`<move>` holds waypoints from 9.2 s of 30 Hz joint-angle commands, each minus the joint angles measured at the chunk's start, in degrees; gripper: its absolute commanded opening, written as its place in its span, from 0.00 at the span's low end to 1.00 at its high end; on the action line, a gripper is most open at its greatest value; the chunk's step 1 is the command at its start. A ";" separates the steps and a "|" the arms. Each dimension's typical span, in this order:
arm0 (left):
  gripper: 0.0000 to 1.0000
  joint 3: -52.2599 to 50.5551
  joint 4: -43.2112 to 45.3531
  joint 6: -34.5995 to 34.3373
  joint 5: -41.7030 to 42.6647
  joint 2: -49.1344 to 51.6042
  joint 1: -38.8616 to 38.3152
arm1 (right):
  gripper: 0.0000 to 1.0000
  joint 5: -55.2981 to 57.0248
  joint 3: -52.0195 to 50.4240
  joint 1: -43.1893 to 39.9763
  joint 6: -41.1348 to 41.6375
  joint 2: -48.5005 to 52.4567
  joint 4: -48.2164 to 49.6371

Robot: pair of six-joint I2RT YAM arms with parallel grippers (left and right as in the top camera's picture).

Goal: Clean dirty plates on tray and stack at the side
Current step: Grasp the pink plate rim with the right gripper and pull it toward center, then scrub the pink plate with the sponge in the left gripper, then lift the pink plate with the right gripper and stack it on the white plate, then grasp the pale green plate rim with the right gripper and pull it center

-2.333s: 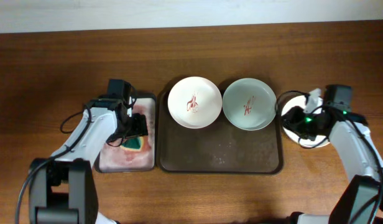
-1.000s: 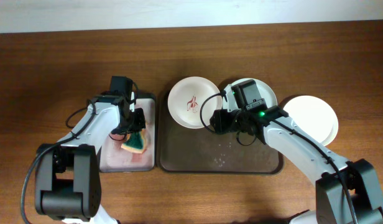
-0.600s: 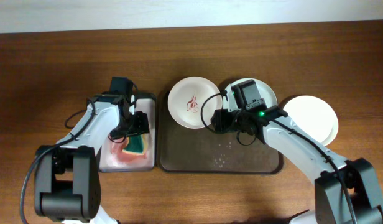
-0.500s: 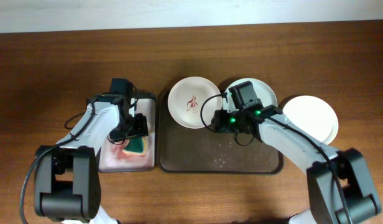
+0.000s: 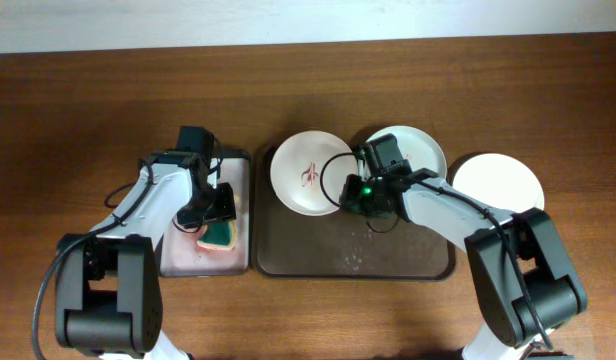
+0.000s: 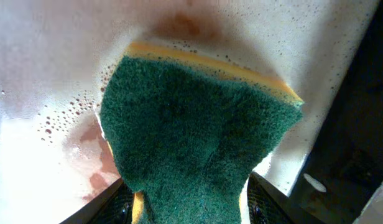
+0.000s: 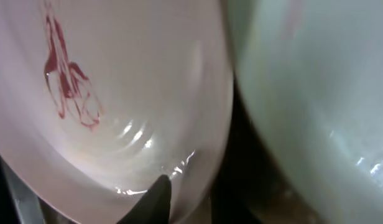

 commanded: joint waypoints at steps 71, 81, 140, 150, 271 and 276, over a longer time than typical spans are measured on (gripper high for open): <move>0.00 2.58 2.64 0.28 -13.60 -16.65 0.11 | 0.07 6.82 6.51 2.67 -17.77 0.55 -21.70; 0.00 2.56 3.58 0.28 -26.29 -19.41 -7.17 | 0.07 6.82 6.51 2.67 -17.77 0.55 -21.68; 0.00 0.74 13.99 -13.94 2.38 4.90 -23.17 | 0.07 6.80 6.51 2.67 -17.77 0.55 -21.92; 0.00 6.01 8.92 -13.05 3.37 -6.91 -22.29 | 0.08 6.80 6.51 2.67 -17.77 0.55 -22.34; 0.00 -3.52 6.36 -3.15 -5.81 -5.92 -5.81 | 0.52 4.98 -2.01 -22.08 -17.42 -10.78 -18.51; 0.00 -3.54 6.34 -3.15 -5.81 -5.92 -5.81 | 0.45 10.91 -6.51 -18.88 -10.45 -10.64 -14.67</move>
